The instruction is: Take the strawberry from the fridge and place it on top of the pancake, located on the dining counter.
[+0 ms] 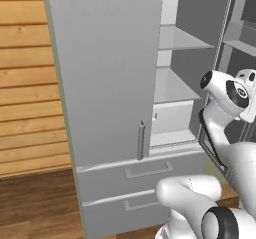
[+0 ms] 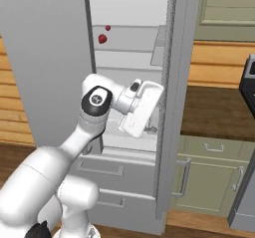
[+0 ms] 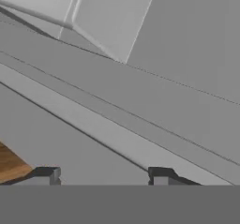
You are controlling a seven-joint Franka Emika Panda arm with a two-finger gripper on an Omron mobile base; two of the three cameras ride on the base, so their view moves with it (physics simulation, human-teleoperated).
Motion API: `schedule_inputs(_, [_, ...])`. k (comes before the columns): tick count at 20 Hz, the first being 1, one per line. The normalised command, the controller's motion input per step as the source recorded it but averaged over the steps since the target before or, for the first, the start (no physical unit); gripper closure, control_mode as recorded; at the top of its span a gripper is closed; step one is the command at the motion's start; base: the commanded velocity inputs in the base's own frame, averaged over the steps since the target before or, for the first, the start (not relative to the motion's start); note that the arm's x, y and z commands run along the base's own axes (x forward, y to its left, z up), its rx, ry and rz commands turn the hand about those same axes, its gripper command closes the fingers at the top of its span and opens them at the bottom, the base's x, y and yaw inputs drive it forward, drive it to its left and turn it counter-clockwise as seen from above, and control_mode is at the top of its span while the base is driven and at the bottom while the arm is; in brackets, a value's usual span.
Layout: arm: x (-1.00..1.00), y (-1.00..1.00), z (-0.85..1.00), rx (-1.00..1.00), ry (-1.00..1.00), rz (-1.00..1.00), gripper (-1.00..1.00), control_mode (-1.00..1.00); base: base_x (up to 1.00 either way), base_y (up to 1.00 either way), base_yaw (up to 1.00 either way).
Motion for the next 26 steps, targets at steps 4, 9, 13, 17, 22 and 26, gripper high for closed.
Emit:
schedule_inputs(4, [-0.45,0.19,0.07,0.06,-0.2,0.0,-1.0,-1.0,0.0,0.0,0.0])
schedule_inputs(9, [-0.16,0.87,0.04,0.17,-0.2,0.0,-1.0,-1.0,0.0,0.0,0.0])
schedule_inputs(13, [0.0,1.0,-0.26,0.46,-0.26,-0.01,-1.0,-1.0,0.0,0.0,0.0])
schedule_inputs(17, [0.24,1.0,-0.49,0.58,-0.31,-0.12,-1.0,-1.0,0.0,0.0,0.0])
schedule_inputs(22, [0.41,1.0,-0.55,0.66,-0.34,-0.19,-1.0,-1.0,0.0,0.0,0.0])
schedule_inputs(26, [0.49,0.77,-0.57,0.48,-0.38,-0.17,-1.0,-1.0,0.0,0.0,0.0])
